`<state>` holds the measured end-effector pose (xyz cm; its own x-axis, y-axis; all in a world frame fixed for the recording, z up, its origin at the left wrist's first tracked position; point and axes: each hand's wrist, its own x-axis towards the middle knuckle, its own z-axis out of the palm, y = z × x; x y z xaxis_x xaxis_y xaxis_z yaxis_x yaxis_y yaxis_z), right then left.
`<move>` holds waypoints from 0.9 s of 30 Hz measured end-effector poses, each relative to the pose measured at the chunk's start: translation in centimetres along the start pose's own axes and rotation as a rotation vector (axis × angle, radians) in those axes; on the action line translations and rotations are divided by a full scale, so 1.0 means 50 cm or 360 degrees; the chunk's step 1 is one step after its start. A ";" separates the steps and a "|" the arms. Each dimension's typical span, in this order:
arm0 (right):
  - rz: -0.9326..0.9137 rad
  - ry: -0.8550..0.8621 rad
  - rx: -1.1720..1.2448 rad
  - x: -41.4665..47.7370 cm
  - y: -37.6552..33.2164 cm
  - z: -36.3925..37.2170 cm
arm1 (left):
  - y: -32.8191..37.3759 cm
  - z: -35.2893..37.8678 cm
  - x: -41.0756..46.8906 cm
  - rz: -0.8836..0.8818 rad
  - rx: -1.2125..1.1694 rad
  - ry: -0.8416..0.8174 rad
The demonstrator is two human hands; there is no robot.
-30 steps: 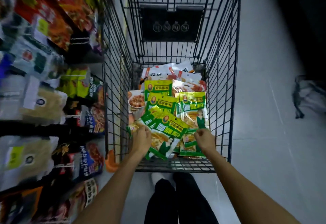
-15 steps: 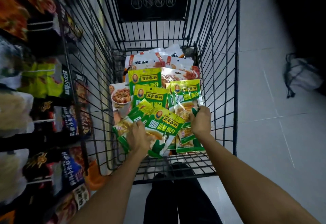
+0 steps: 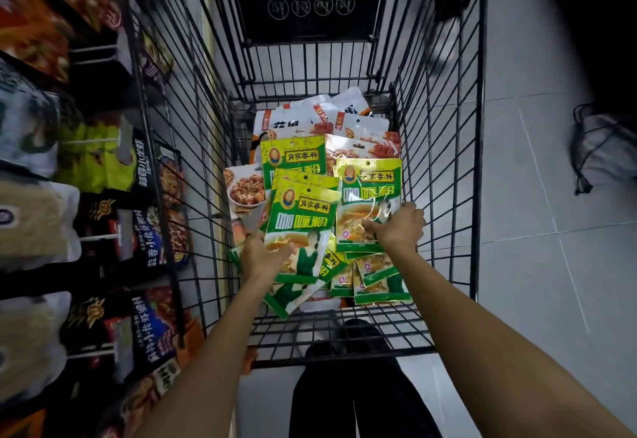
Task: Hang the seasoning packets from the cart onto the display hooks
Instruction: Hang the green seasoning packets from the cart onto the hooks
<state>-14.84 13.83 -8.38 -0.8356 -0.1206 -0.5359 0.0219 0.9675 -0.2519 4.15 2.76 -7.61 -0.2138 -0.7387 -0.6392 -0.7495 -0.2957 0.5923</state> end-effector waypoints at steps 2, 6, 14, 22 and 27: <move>0.0034 -0.0023 0.0018 0.002 -0.004 -0.003 | 0.001 -0.002 0.000 -0.0020 -0.0003 -0.0051; 0.0117 -0.0210 0.0515 0.001 -0.007 -0.019 | 0.010 -0.015 -0.004 0.0018 -0.0050 -0.0146; -0.0039 -0.0512 0.0943 -0.051 -0.022 -0.096 | 0.076 -0.088 -0.039 0.0172 -0.0328 -0.0243; -0.0704 -0.0527 0.0955 -0.163 -0.184 -0.293 | 0.219 -0.279 -0.157 0.0257 -0.0694 0.0093; -0.1185 -0.0742 0.1131 -0.297 -0.349 -0.421 | 0.291 -0.441 -0.291 0.0557 -0.0872 0.0490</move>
<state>-14.35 3.42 20.92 -0.4878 -0.8295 -0.2719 0.0354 0.2925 -0.9556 10.16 -4.15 21.13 -0.1370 -0.9592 -0.2474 -0.2301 -0.2121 0.9498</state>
